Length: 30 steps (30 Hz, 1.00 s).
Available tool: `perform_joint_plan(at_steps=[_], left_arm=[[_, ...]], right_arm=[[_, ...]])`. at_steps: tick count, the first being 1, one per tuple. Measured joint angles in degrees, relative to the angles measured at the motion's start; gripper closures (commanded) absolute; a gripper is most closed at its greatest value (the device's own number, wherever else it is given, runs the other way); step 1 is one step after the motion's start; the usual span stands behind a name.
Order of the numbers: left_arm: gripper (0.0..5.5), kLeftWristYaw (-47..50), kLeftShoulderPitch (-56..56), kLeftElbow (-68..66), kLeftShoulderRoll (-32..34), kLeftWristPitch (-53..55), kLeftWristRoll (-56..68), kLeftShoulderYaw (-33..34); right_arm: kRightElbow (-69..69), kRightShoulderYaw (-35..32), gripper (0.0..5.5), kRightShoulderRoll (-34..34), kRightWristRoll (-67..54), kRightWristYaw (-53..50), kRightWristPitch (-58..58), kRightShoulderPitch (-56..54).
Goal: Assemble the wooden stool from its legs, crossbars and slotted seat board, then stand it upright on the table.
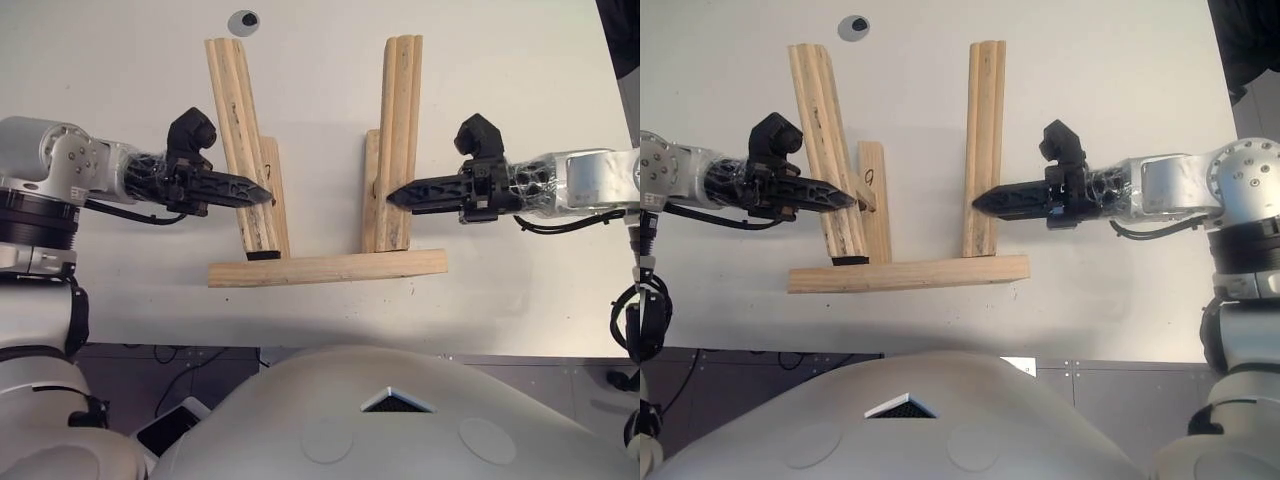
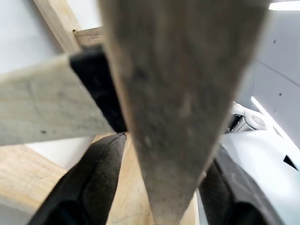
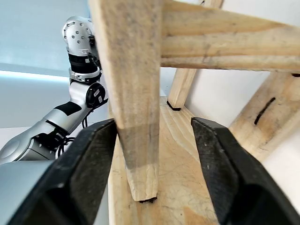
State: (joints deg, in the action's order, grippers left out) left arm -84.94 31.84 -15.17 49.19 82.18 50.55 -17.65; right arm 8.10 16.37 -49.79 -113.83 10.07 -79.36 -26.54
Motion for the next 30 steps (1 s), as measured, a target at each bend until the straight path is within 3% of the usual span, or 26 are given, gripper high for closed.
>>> perform_joint_plan(at_steps=[4, 12, 19, 23, 27, 30], left_arm=[[2.02, -2.11, -0.49, 0.52, 2.13, 0.3, 0.2, 0.04], [0.65, -2.17, -6.87, 1.06, 4.74, 1.25, 2.67, 8.97], [0.49, -1.45, -21.06, 1.81, 11.53, -1.85, 3.6, 20.35], [0.49, 4.24, -39.7, 13.47, 9.38, -14.8, 1.45, 37.0], [0.49, 4.92, -59.23, 27.17, 3.63, -31.31, -6.63, 38.58], [0.49, 4.43, -63.42, 27.89, 1.53, -48.13, -14.66, 39.09]], right_arm=[[0.98, -0.99, 1.51, -0.03, 0.81, 1.1, -1.37, 0.39], [3.34, -6.45, 0.1, -0.07, 0.84, 3.61, -1.4, 3.03], [0.56, -13.79, 0.1, -3.31, 1.95, 10.15, -2.16, 12.27], [-8.12, -25.41, 0.1, -5.35, 25.08, 27.85, 12.82, 25.52], [-17.79, -24.02, 0.1, -8.34, 50.96, 47.5, 34.23, 41.42], [-20.53, -22.74, 0.1, -9.95, 63.81, 57.33, 46.21, 47.25]])
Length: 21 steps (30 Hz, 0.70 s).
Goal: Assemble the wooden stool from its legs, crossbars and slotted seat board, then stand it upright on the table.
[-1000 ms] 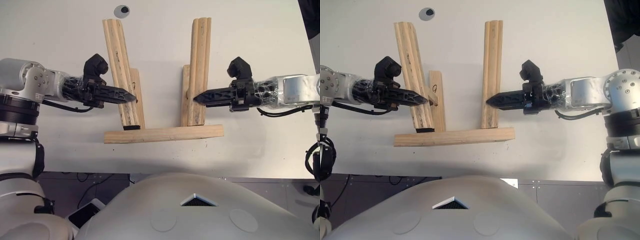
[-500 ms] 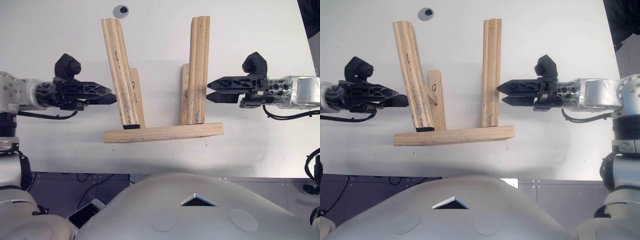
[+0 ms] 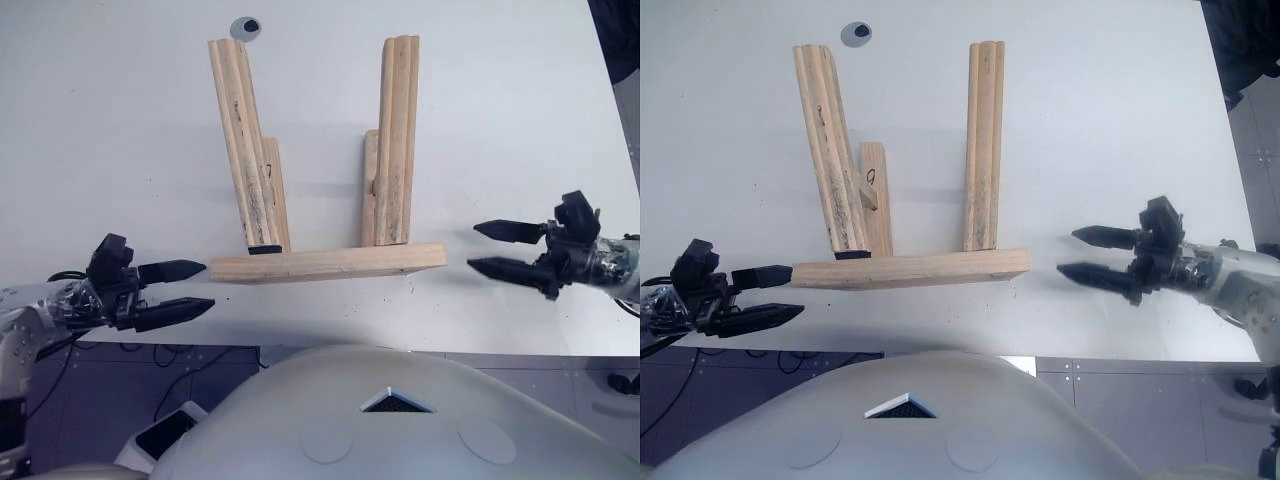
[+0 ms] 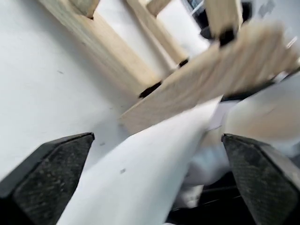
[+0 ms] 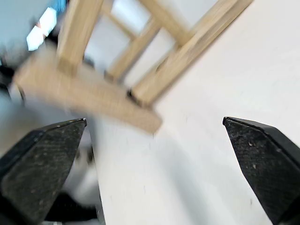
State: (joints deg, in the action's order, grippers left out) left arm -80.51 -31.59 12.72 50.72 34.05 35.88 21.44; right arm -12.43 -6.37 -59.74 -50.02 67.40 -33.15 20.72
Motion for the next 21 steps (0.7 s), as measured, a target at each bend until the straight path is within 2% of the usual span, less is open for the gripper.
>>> perform_joint_plan(at_steps=[4, 7, 9, 15, 18, 21], left_arm=[[0.49, 0.02, 2.15, -0.51, -2.28, -14.75, -5.82, -2.2], [0.49, 0.09, 2.98, 0.32, -3.91, -19.37, -7.09, -5.67], [0.47, 0.35, 3.46, 0.51, -4.06, -20.07, -7.04, -6.21], [1.42, 2.32, 6.95, 1.03, -4.59, -18.2, -5.45, -8.85], [1.91, 1.74, 7.86, 0.75, -4.21, -18.22, -5.54, -10.37], [2.19, 0.98, 9.12, -0.07, -3.47, -18.22, -5.53, -10.61]], right_arm=[[-2.46, 3.29, 0.1, 1.39, 14.62, 4.79, 17.5, 1.29], [-2.55, 6.6, 0.1, 8.7, 20.16, 2.96, 25.55, 1.02], [-2.19, 7.47, 0.49, 11.2, 21.65, 2.15, 27.58, -0.18], [-1.48, 11.43, 1.56, 16.5, 25.76, 0.52, 31.14, -4.9], [-1.49, 12.19, 2.11, 16.55, 25.84, 0.32, 30.56, -7.07], [-2.46, 12.19, 2.43, 16.48, 25.72, 0.1, 29.83, -7.13]])
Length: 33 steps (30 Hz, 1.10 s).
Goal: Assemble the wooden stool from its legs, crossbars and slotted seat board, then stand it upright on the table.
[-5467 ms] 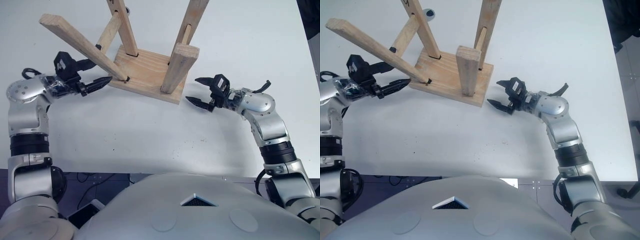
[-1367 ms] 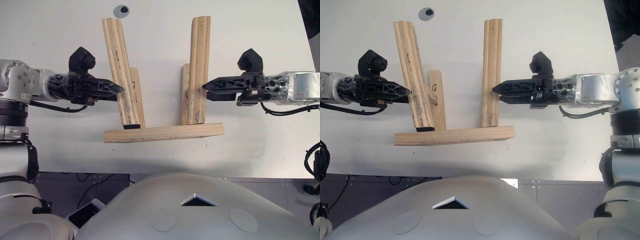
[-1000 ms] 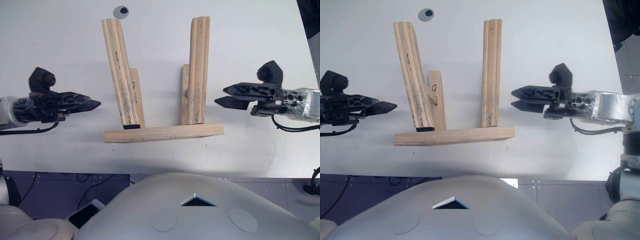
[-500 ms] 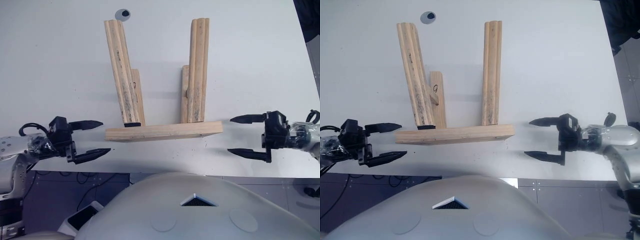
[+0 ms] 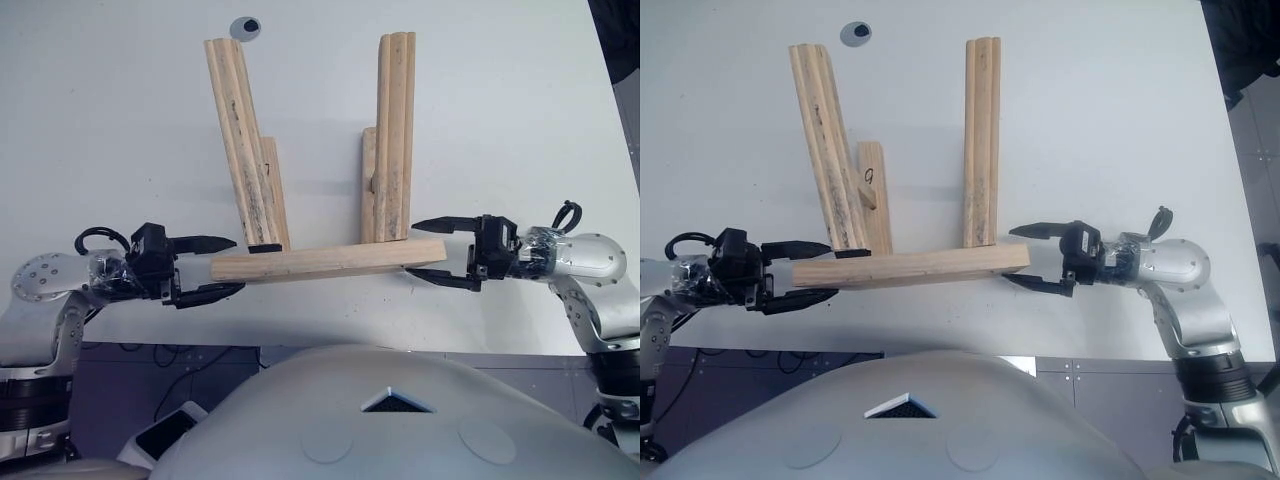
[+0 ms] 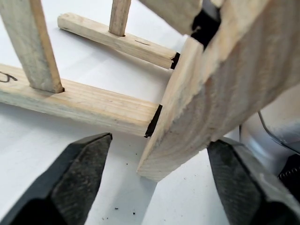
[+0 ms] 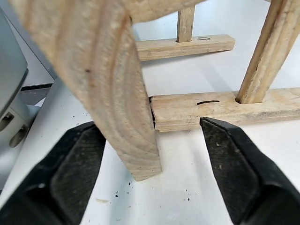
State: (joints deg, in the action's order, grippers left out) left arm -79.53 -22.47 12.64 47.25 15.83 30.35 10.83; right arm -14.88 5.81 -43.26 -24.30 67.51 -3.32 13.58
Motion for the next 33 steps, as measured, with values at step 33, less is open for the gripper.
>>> perform_joint_plan(at_steps=[33], left_arm=[[4.01, 5.21, 33.39, -9.86, 26.03, 61.22, 49.47, -2.65]], right_arm=[[11.11, 2.56, 4.16, -13.6, -41.09, 4.99, -71.16, -52.12]])
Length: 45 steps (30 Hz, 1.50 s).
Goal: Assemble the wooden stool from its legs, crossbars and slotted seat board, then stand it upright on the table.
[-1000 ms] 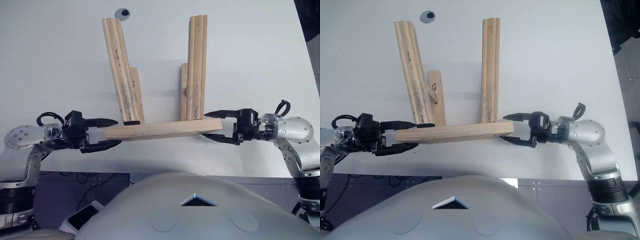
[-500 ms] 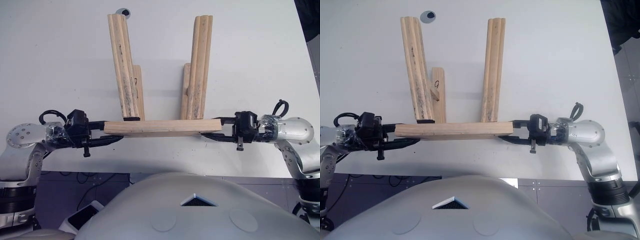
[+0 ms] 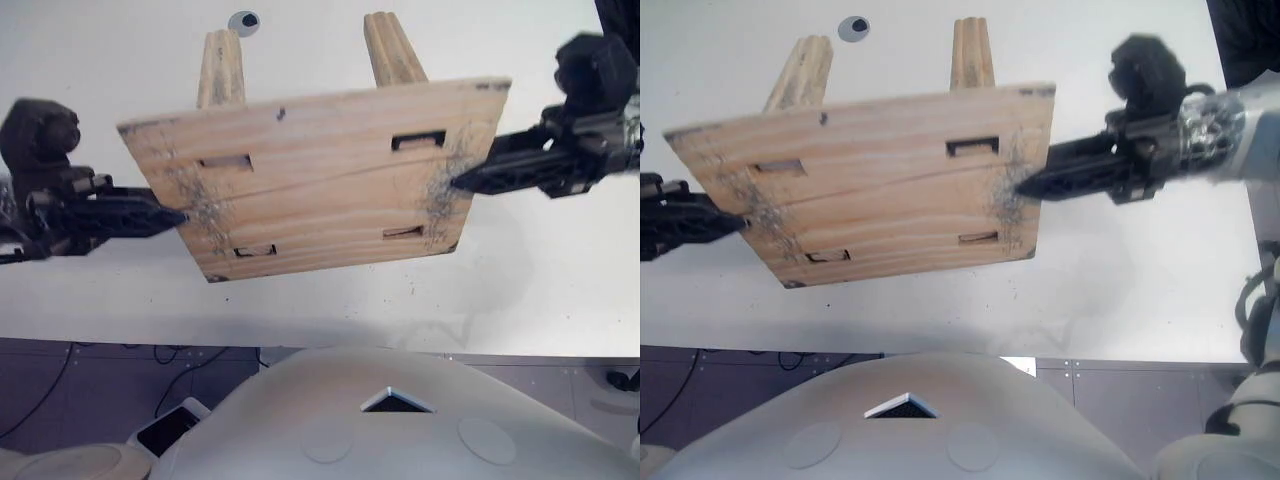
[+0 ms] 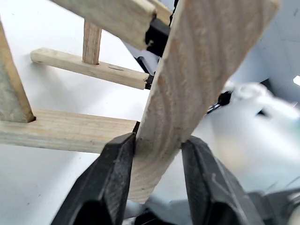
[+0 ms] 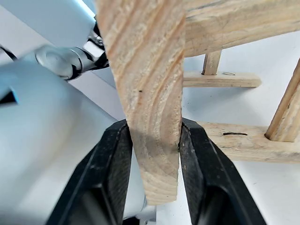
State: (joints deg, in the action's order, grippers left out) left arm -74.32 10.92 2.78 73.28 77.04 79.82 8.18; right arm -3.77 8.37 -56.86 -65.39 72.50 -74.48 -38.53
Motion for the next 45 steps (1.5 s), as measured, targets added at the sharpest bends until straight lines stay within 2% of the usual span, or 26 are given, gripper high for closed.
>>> perform_joint_plan(at_steps=[3, 5, 7, 9, 13, 17, 18, 21, 24, 28, 29, 30, 32, 37, 41, 45], left_arm=[[4.04, 0.6, 19.34, -15.63, -2.84, 7.88, 1.3, -13.47], [4.05, 1.38, 27.05, -25.27, -5.69, 10.5, 1.69, -18.77], [4.05, 2.77, 31.99, -34.6, -8.63, 11.13, 1.68, -21.78], [4.05, 4.01, 34.99, -41.32, -10.64, 11.14, 1.64, -22.71], [4.05, 5.9, 38.74, -51.11, -14.42, 11.01, 1.09, -22.1], [4.05, 9.38, 41.36, -59.0, -19.77, 10.9, -0.98, -16.91], [4.05, 9.98, 41.33, -59.87, -20.71, 10.68, -1.12, -15.71], [4.05, 11.37, 40.16, -60.13, -23.25, 11.65, -1.05, -10.95], [4.05, 13.29, 34.57, -58.3, -28.87, 15.12, 0.51, -1.97], [4.05, 18.02, 32.56, -58.31, -30.55, 15.18, 0.36, 5.61], [4.05, 18.64, 32.12, -57.95, -31.23, 15.18, 0.36, 6.9], [3.68, 20.28, 31.82, -57.62, -32.18, 14.82, 0.24, 8.89], [3.35, 23.99, 30.99, -55.84, -33.79, 13.17, -0.62, 12.07], [2.6, 27.38, 27.32, -48.92, -35.03, 14.69, -0.73, 17.47], [2.08, 29.6, 27.18, -45.88, -36.61, 15.15, 0.09, 18.52], [1.48, 30.4, 21.01, -39.51, -36.64, 15.06, 5.23, 20.26]], right_arm=[[16.45, 14.25, 4.16, 1.0, 8.62, 11.64, -2.3, -17.34], [28.88, 22.16, 4.16, 4.49, 14.5, 18.69, -0.97, -26.29], [42.2, 27.96, 4.14, 9.15, 16.78, 20.1, 2.45, -33.33], [52.93, 30.19, 4.06, 13.54, 18.68, 20.1, 5.95, -38.28], [69.29, 29.75, 3.96, 20.29, 22.55, 19.62, 14.79, -43.2], [78.04, 24.69, 3.94, 22.83, 25.12, 17.21, 21.84, -44.96], [78.88, 22.82, 3.46, 23.03, 25.1, 15.93, 23.03, -45.07], [80.45, 18.74, 2.92, 25.04, 28.55, 2.46, 30.99, -47.69], [82.14, 14.57, 2.45, 29.57, 37.73, -11.88, 36.2, -51.4], [82.99, 5.69, 1.81, 28.98, 41.42, -17.78, 38.06, -51.36], [82.98, 4.1, 1.69, 28.93, 42.44, -18.44, 38.26, -51.36], [82.99, 2.29, 1.5, 28.79, 43.42, -19.08, 38.48, -51.31], [82.97, -1.81, 1.1, 28.32, 44.71, -20.02, 39.08, -51.1], [82.91, -9.29, 0.29, 22.97, 47.34, -20.36, 40.43, -48.1], [82.74, -17.75, 0.1, 20.22, 44.93, -17.13, 39.21, -46.42], [81.54, -24.66, 0.1, 16.73, 42.04, -7.73, 34.78, -39.84]])
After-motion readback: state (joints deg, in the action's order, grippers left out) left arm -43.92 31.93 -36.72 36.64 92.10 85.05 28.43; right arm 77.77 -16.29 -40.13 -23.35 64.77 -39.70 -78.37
